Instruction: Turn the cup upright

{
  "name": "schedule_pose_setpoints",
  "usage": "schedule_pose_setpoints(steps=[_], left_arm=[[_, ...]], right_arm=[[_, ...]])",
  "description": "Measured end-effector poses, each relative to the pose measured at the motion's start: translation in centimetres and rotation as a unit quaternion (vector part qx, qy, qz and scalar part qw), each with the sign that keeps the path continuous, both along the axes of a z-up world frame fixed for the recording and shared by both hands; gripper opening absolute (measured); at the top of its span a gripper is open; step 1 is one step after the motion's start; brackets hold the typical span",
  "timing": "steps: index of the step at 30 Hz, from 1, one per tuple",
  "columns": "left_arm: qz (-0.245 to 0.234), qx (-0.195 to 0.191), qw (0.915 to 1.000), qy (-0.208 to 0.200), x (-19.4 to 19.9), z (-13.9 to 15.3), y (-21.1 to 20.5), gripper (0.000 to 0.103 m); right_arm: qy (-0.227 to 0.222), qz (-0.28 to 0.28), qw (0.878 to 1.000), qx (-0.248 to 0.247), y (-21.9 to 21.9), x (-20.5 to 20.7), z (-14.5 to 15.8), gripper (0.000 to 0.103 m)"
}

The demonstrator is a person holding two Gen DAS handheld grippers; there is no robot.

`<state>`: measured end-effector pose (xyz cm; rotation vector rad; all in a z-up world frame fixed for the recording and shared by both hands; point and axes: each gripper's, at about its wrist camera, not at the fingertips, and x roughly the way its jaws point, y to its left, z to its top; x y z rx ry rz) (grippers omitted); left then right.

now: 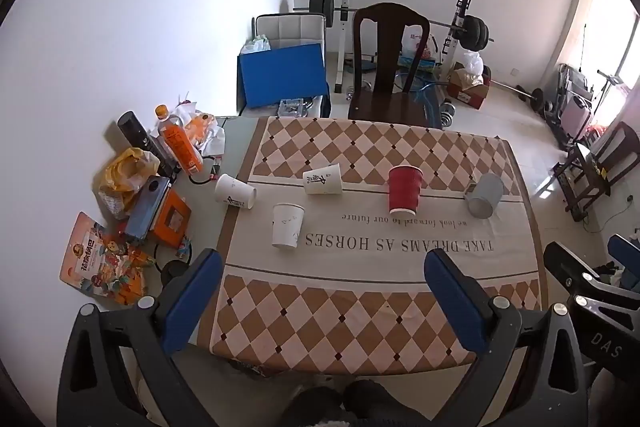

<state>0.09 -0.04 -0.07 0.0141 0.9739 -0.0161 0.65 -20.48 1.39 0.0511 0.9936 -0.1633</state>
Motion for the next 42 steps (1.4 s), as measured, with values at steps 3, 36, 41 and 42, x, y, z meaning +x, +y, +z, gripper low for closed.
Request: schedule_pose_setpoints(steps=[3,36,41,42], left_arm=[[0.002,0.002,1.0,0.0,0.2,-0.1,-0.1,0.103],[-0.008,-0.009,0.9999,-0.002,-0.5,1.7,-0.5,0.103],[-0.009,-0.008,0.9999,-0.002,-0.6,1.7,-0.6,0.103],[-0.009,-0.008,0.9999,-0.002,-0.6,1.8,-0.8,0.103]], right_arm=[[0.002,0.001,1.0,-0.003,0.2,-0.1,0.1,0.103],[-0.008,-0.005,1.0,-0.009,-0.2,-0.9,1.5,0.103],[-0.009,-0.005,1.0,-0.011,-0.8,-0.5,2.4,0.103],[-0.01,-0.006,1.0,-0.009,-0.7,-0.8,2.2,0.103]])
